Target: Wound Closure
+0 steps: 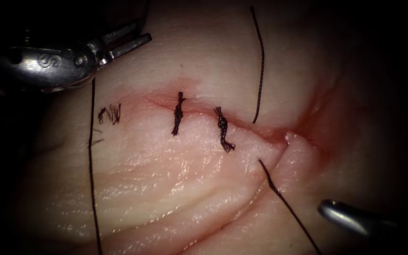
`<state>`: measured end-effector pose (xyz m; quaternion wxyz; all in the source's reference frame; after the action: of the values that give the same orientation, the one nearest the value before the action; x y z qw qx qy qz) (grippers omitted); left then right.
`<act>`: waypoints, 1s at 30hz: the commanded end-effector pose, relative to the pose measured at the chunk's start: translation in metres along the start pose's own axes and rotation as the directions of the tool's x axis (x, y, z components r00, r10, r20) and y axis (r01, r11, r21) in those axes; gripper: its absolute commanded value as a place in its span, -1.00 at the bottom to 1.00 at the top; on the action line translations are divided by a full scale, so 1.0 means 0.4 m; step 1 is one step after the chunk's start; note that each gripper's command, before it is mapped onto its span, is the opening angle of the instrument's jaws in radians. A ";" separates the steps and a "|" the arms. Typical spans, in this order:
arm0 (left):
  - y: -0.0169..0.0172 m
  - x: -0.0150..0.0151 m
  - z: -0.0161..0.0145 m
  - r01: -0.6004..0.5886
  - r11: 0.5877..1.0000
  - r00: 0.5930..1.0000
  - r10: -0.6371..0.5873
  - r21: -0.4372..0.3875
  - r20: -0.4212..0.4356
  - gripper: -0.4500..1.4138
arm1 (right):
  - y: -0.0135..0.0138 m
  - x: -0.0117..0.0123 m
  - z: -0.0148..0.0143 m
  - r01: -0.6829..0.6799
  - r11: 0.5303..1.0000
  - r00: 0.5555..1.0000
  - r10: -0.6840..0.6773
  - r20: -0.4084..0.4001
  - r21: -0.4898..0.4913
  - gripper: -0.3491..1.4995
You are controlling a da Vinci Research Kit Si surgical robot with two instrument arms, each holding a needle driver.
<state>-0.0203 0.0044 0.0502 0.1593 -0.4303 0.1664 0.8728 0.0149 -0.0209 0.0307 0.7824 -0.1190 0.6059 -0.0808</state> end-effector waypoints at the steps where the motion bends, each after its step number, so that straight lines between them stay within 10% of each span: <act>1: 0.0004 -0.0002 0.0021 -0.002 1.000 1.000 0.002 -0.002 -0.001 -1.00 | 0.0013 -0.0029 0.0020 -0.004 1.000 1.000 0.004 0.004 -0.014 0.96; 22: 0.0012 -0.0001 0.0028 -0.004 1.000 1.000 0.004 -0.004 0.000 -1.00 | -0.0010 -0.0187 0.0200 0.004 1.000 0.999 -0.004 0.039 -0.009 0.89; 30: 0.0012 -0.0002 0.0028 0.001 1.000 1.000 -0.001 -0.005 0.000 -1.00 | -0.0008 -0.0192 0.0201 0.004 1.000 0.999 -0.004 0.041 -0.007 0.29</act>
<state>-0.0207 0.0043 0.0505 0.1586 -0.4301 0.1639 0.8735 0.0201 -0.0186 0.0395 0.7952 -0.1233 0.5886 -0.0777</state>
